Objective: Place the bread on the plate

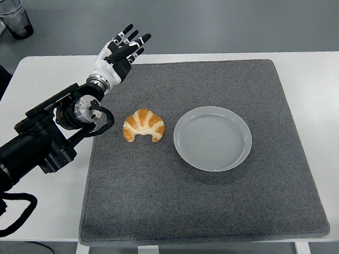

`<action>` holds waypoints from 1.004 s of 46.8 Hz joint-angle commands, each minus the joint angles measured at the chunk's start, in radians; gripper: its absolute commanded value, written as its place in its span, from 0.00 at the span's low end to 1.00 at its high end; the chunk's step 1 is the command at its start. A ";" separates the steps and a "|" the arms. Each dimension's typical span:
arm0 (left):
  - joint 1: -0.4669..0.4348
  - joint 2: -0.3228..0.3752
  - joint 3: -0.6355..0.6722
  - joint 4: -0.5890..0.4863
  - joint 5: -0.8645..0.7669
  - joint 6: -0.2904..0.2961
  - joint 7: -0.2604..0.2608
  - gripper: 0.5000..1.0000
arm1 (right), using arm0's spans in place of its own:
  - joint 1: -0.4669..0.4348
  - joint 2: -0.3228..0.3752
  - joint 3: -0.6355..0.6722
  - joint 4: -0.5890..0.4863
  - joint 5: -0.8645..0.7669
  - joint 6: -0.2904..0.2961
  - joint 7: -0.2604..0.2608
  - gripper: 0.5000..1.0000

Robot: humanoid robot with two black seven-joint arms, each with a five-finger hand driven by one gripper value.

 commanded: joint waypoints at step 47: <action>-0.167 0.096 0.247 0.003 0.078 0.016 -0.007 0.99 | 0.000 0.000 0.000 0.000 0.000 0.000 0.000 0.90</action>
